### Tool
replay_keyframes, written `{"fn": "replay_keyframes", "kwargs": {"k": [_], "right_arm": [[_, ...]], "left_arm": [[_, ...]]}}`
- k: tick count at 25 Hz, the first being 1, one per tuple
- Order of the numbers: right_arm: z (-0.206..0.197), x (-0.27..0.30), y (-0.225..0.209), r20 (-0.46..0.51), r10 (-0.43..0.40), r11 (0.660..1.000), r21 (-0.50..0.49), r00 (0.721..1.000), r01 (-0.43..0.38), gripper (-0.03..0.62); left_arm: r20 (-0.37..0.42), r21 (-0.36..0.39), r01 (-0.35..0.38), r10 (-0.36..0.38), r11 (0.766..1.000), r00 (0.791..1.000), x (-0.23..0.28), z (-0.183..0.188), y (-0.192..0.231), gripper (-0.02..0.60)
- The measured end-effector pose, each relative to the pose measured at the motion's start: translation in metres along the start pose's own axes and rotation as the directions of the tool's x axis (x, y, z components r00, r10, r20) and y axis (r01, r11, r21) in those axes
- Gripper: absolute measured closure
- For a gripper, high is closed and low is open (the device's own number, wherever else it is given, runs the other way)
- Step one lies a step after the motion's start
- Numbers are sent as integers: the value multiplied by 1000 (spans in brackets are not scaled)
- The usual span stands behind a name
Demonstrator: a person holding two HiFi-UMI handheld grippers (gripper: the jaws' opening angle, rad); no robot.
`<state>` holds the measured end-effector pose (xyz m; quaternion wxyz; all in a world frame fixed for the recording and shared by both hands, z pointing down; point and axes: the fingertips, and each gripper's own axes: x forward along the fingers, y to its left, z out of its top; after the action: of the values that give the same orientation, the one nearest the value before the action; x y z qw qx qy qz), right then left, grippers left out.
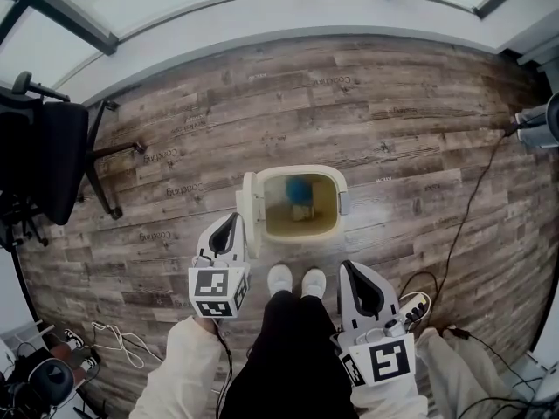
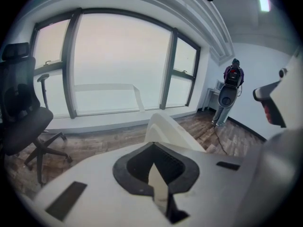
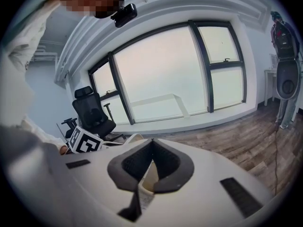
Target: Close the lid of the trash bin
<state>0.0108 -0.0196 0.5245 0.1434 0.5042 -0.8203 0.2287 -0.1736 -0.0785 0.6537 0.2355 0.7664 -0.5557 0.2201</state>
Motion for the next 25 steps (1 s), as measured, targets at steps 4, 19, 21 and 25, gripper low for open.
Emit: {"fn": "replay_keyframes", "kwargs": {"k": [4,19,21,25], "right_arm": [[-4,-1,-11,-1,-14,1000,16,1000,14,571],[-17,-9,-68,-15,-117,988,97,993,118,571],[-19,-11,-72,-15,-128,986,108,992,129,571],[-25,-14,-80,-18,-148,981,124,989,149,571]], "left_arm": [[-3,26,45,-45,999,999,13,2,-24,575],[-75,143,177,-168,974,983,83,-4,-89,575],[-87,150,193,-181,970,980,89,-7,-96,575],[-121,146,219,-202,965,972,98,-19,-108,575]]}}
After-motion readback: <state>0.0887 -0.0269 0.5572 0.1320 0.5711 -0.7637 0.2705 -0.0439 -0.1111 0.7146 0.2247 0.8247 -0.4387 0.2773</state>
